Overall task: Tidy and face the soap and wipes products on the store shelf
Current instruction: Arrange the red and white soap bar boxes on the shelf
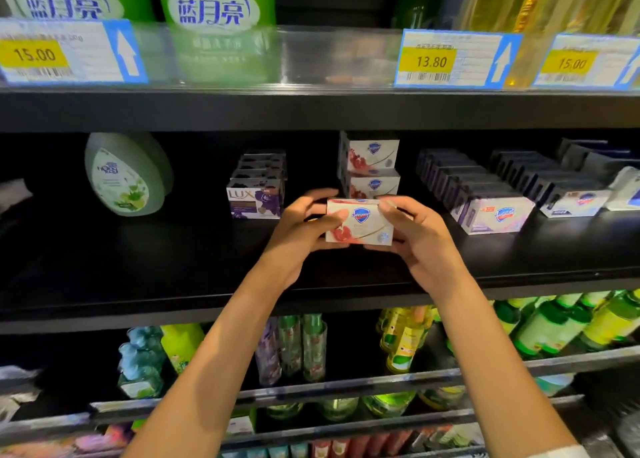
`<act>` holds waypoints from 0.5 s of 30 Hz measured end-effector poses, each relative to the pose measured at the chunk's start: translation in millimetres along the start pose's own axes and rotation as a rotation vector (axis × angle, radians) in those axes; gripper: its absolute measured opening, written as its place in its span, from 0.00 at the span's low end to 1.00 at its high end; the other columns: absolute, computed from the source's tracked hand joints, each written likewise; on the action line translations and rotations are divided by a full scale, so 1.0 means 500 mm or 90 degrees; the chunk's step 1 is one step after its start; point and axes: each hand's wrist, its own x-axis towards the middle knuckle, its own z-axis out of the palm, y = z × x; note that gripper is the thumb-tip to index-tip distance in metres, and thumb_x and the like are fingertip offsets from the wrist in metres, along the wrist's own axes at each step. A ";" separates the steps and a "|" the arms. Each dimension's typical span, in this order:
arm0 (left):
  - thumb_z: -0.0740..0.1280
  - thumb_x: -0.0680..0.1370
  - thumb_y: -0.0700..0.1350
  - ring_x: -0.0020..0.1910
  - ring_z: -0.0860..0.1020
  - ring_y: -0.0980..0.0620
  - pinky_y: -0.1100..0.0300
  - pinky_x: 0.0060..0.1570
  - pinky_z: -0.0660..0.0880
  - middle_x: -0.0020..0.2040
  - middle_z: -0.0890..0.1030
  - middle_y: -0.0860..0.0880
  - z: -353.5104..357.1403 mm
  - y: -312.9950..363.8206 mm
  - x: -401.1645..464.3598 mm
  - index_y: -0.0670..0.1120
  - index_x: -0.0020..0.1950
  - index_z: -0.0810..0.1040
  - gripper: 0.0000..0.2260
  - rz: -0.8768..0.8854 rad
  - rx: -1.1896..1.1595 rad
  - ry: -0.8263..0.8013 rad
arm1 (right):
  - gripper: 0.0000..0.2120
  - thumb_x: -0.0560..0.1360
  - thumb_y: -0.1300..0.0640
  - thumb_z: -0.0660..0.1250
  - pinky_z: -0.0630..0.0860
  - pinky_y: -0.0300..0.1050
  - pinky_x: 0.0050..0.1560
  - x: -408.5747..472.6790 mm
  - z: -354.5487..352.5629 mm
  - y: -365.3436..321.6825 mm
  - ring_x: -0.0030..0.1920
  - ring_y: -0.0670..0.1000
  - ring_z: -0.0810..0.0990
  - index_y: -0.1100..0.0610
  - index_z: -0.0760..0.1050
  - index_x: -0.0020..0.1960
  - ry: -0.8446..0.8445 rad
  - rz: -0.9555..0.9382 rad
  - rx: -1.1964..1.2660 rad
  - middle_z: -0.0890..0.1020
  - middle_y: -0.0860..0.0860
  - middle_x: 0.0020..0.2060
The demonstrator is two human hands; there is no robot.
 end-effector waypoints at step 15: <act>0.71 0.81 0.38 0.62 0.84 0.40 0.40 0.64 0.80 0.61 0.85 0.40 -0.018 0.001 -0.004 0.39 0.66 0.78 0.14 0.016 -0.093 0.009 | 0.14 0.83 0.57 0.68 0.78 0.67 0.66 -0.011 0.008 -0.005 0.65 0.61 0.82 0.61 0.77 0.67 -0.016 0.009 0.024 0.83 0.59 0.63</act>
